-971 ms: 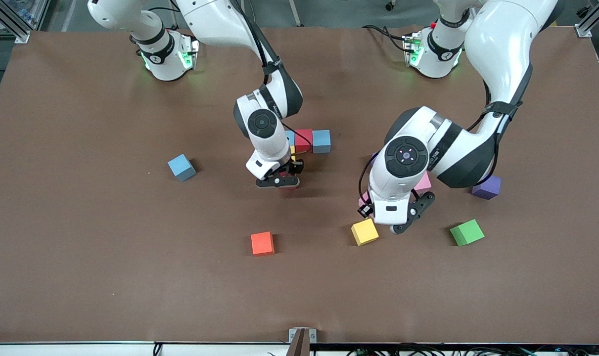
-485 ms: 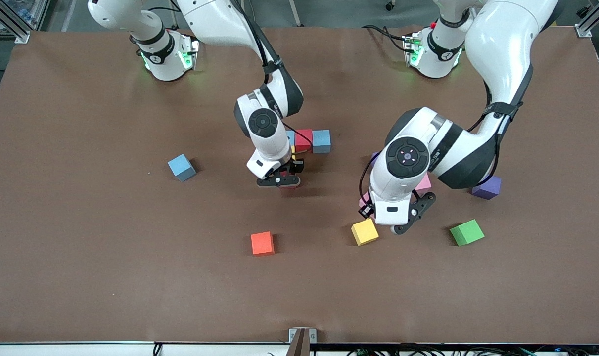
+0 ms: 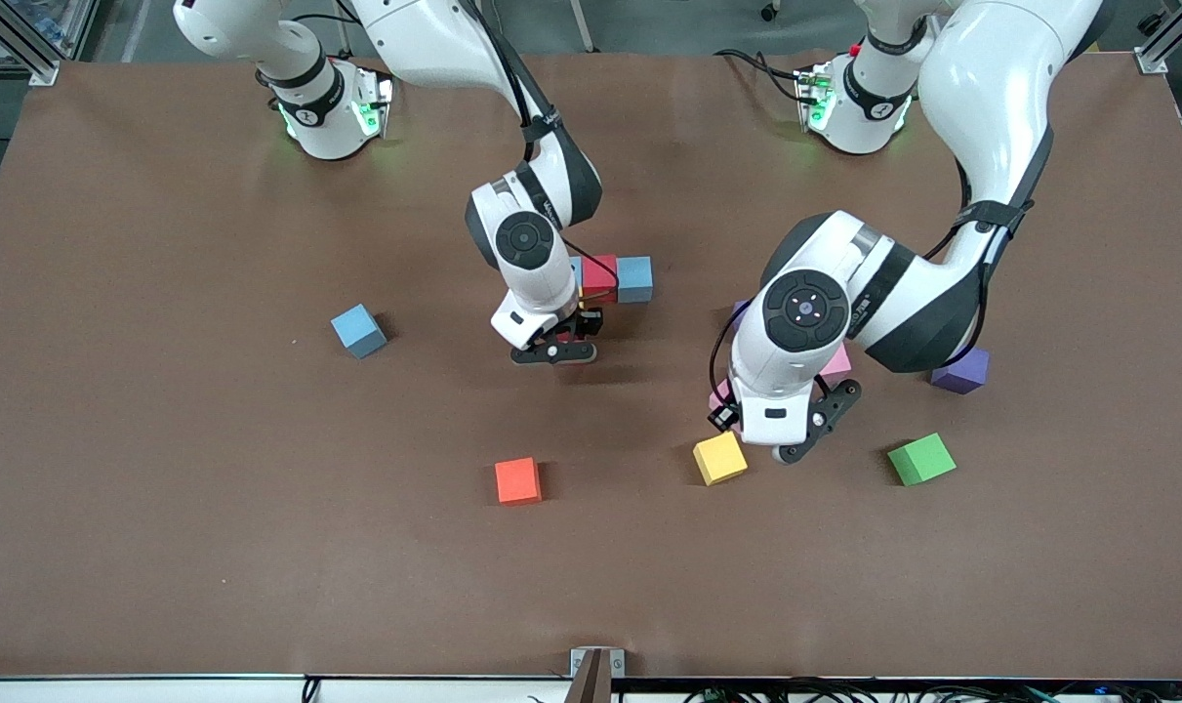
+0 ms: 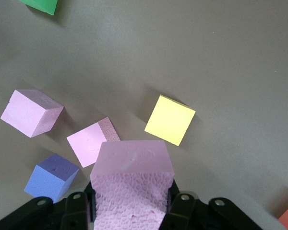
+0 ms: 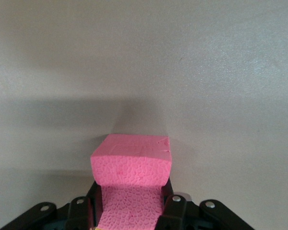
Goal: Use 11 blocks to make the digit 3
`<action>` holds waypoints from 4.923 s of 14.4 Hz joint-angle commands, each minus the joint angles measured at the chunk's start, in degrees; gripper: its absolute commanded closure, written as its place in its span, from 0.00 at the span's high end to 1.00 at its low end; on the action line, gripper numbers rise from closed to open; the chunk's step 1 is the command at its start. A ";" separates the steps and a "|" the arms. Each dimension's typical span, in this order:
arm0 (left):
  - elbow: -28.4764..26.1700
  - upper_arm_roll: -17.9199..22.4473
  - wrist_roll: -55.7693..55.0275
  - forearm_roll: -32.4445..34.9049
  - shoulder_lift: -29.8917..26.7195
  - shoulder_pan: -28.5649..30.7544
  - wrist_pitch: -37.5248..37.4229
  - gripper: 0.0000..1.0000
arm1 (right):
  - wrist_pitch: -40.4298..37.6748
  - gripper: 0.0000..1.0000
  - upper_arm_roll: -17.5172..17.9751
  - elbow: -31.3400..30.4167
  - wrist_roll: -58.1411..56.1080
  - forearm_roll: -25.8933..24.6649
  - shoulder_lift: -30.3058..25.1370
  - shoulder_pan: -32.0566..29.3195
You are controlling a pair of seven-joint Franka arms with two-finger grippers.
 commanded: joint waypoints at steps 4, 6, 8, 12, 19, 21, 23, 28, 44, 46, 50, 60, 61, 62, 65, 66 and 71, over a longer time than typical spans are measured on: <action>-0.01 -0.38 -0.30 0.40 -1.42 0.25 -0.49 0.16 | 0.15 0.00 -0.51 -2.67 -1.04 1.21 -1.81 0.82; 0.07 -0.38 -0.48 0.49 -1.86 -0.54 -0.49 0.16 | 0.33 0.00 -0.51 -2.67 -1.13 1.13 -1.81 0.90; -0.10 -0.47 -0.48 0.40 -2.21 0.07 -0.58 0.16 | 0.06 0.00 -0.59 -2.67 -1.13 1.13 -1.81 0.90; -0.37 -0.20 -0.39 0.22 -2.65 0.34 -0.58 0.16 | -0.02 0.00 -0.68 -2.67 -2.10 0.78 -1.81 0.64; -0.72 -0.03 -0.56 0.48 -2.21 -0.28 -0.49 0.16 | -0.02 0.00 -0.68 -2.67 -2.10 0.78 -1.90 0.64; -1.33 -0.03 -1.17 0.22 -2.91 0.16 -0.75 0.15 | -0.02 0.00 -0.68 -2.67 -2.10 0.78 -2.16 0.64; -1.86 -0.46 -2.58 -0.39 -4.67 0.69 -2.85 0.15 | -0.02 0.00 -0.68 -2.75 -2.10 0.78 -2.16 0.64; -2.30 -0.55 -12.99 -2.85 -5.64 -0.10 -3.66 0.15 | -0.11 0.04 -0.86 -2.75 -2.10 0.60 -2.16 0.55; -18.81 -3.28 -39.10 -1.80 -6.70 0.51 13.91 0.19 | -0.11 1.00 -0.86 -2.14 -1.04 0.77 -2.43 0.55; -22.32 -3.10 -45.01 -1.54 -6.34 0.69 18.38 0.20 | -0.11 1.00 -0.86 -1.96 -1.13 0.78 -3.83 0.29; -27.61 -3.10 -57.66 0.66 -5.29 0.25 25.95 0.20 | -4.22 1.00 -4.36 -1.53 -2.45 0.78 -7.25 -1.20; -27.79 -3.01 -77.72 10.22 -0.03 -5.54 31.67 0.20 | -10.48 1.00 -17.38 -0.73 -3.16 0.77 -7.26 -9.28; -27.70 -3.01 -78.69 12.33 0.68 -5.90 31.76 0.20 | -10.66 1.00 -17.21 0.49 -2.28 1.21 -6.04 -9.90; -27.70 -3.01 -78.87 13.92 1.30 -5.90 31.76 0.20 | -11.09 1.00 -17.21 2.50 2.60 1.21 -3.94 -10.43; -27.44 -2.93 -81.58 16.47 2.53 -7.30 33.60 0.19 | -13.02 1.00 -15.37 10.92 22.27 1.21 1.86 -11.22; -27.44 -2.93 -81.86 17.09 3.14 -7.83 34.39 0.19 | -16.51 1.00 -14.06 15.13 28.69 1.13 4.58 -13.05; -25.51 -1.27 -82.13 17.53 4.91 -10.38 34.93 0.19 | -25.51 0.99 -3.87 37.04 51.83 0.95 14.09 -24.74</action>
